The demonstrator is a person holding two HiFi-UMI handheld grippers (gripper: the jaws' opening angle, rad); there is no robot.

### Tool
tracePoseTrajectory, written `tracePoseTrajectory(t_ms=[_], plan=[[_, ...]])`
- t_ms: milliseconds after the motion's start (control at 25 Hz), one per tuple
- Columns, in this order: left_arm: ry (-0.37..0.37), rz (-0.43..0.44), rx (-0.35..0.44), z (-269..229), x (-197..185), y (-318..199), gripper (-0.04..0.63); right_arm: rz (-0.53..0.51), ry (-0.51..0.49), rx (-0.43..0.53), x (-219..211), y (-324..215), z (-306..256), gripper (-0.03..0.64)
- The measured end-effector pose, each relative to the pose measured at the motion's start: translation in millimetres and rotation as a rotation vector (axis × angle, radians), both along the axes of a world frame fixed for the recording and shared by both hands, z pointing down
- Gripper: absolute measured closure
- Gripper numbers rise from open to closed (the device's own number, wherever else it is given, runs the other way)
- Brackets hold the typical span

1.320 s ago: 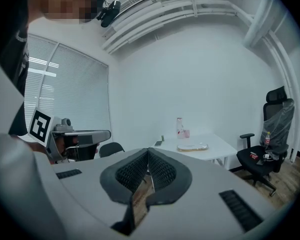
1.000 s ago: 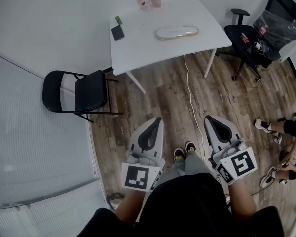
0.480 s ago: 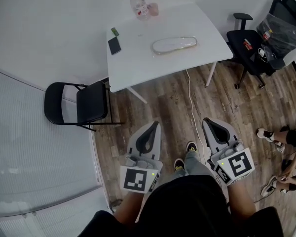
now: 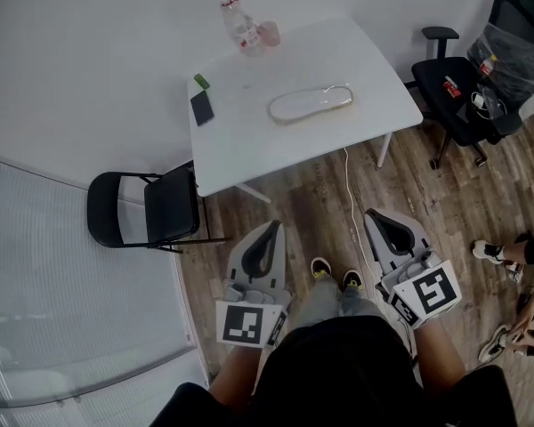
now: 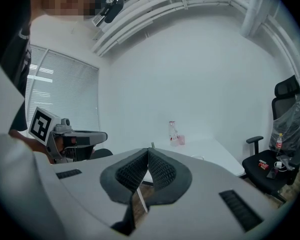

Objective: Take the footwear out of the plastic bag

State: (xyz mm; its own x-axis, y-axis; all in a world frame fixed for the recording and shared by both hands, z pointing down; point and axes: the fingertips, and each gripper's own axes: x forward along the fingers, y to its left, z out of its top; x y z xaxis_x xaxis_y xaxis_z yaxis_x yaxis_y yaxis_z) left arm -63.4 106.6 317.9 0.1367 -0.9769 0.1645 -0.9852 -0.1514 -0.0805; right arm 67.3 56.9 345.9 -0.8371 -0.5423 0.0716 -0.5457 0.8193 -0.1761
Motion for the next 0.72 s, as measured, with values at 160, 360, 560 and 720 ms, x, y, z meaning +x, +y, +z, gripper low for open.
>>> tracePoseTrajectory(t_ms=[160, 360, 560, 720], plan=[[0.0, 0.012, 0.001, 3, -19, -29, 0.574, 0.013, -0.001, -0.01, -16, -34, 0, 0.6], [0.015, 0.033, 0.002, 14, -61, -82, 0.574, 0.02, 0.022, 0.012, -51, -91, 2, 0.6], [0.027, 0.104, -0.045, 36, -86, -131, 0.574, 0.035, 0.081, 0.012, -69, -135, 10, 0.6], [0.049, 0.148, -0.064, 42, -112, -170, 0.574, 0.061, 0.109, 0.004, -86, -177, 7, 0.6]])
